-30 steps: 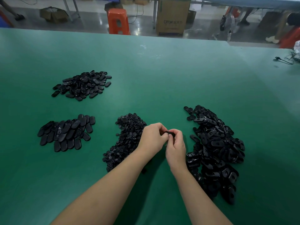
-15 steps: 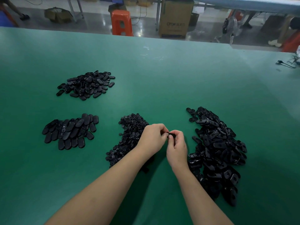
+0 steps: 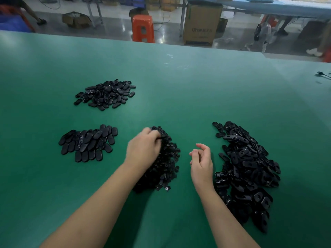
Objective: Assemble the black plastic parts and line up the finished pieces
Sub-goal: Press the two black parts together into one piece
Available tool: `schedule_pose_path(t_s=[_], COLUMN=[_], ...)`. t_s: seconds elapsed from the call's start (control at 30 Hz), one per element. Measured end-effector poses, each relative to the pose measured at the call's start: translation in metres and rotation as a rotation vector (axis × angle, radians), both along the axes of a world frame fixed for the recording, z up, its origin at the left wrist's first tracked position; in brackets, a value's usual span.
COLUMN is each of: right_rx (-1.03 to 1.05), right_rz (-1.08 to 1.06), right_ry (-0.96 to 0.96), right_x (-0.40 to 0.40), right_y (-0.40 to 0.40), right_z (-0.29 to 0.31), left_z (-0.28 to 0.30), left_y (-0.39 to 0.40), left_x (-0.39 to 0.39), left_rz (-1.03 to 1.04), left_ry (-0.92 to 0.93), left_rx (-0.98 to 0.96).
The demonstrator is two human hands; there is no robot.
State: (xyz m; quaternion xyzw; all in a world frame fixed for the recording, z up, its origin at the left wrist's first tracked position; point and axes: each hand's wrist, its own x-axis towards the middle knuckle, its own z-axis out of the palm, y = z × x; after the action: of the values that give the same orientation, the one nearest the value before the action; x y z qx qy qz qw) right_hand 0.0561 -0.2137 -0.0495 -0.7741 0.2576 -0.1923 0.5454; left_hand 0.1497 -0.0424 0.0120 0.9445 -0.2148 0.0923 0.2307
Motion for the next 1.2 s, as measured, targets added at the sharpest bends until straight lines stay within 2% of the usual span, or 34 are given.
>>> schedule_pose_path(t_s=[0.23, 0.4, 0.57, 0.67, 0.8, 1.0, 1.2], right_rx=[-0.041, -0.038, -0.046, -0.078, -0.098, -0.143, -0.221], right_rz=[-0.005, -0.004, -0.009, -0.007, -0.008, -0.008, 0.054], right_ry=[0.031, 0.029, 0.031, 0.048, 0.077, 0.118, 0.214], right_x=[0.002, 0.001, 0.001, 0.002, 0.003, 0.002, 0.004], right_y=[0.001, 0.002, 0.003, 0.003, 0.002, 0.004, 0.006], right_z=[0.000, 0.001, 0.002, 0.001, 0.000, 0.003, 0.012], left_z=[-0.016, -0.018, -0.018, -0.022, -0.037, -0.052, -0.060], left_y=[0.126, 0.169, 0.161, 0.130, 0.087, 0.053, 0.057], left_x=[0.036, 0.051, 0.050, 0.039, 0.024, 0.026, 0.027], left_rz=[0.508, 0.675, 0.611, 0.397, 0.185, 0.180, 0.153], left_ry=[0.013, 0.057, 0.037, -0.025, 0.068, 0.182, 0.175], left_rx=[-0.009, 0.000, -0.023, -0.076, -0.125, -0.172, -0.258])
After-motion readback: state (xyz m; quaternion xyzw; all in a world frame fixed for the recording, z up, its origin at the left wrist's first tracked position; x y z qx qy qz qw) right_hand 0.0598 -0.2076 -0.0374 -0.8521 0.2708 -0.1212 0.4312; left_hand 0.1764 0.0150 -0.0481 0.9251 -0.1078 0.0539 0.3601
